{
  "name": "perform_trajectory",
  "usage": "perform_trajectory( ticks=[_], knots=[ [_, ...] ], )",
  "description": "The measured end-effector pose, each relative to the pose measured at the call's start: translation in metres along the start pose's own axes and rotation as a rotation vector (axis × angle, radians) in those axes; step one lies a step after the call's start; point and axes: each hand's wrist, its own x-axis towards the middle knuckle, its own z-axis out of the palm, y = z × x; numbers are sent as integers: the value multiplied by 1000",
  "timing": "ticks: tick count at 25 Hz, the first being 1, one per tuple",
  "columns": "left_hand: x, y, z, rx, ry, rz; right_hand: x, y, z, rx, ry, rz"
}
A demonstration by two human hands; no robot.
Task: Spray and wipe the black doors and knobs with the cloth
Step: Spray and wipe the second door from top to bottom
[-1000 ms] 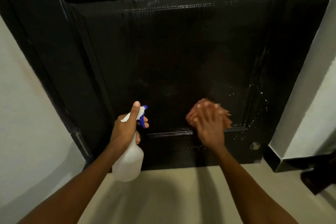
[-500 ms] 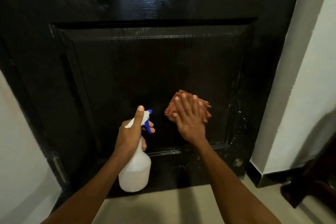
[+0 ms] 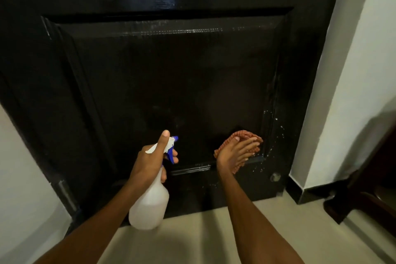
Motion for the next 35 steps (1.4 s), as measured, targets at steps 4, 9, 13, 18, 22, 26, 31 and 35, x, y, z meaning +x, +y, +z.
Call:
perform_trajectory(
  ticks=[4,9,13,18,22,26,31,35],
  knots=[
    [2,-22,-25,-63,16,-26,-95,38,54,-279,-143,-430],
    [-1,-69,-41,-27,93,-180,-122,118,75,-728,-585,-1246],
    [1,-83,-27,-92,79,-222,-62,154,37,-817,-462,-1199],
    [7,-94,-1,-48,-26,-232,-4,133,-1,-478,38,-230],
    [7,-96,5,-35,-54,-225,12,96,10,-133,87,-23],
    [-9,-103,-13,7,-47,-194,-67,96,50,-133,-59,-121],
    [-23,-106,-30,45,-22,-162,-156,91,91,-251,-256,-131],
    [-22,-100,-20,44,-41,-142,-128,80,75,-223,-215,8]
  ],
)
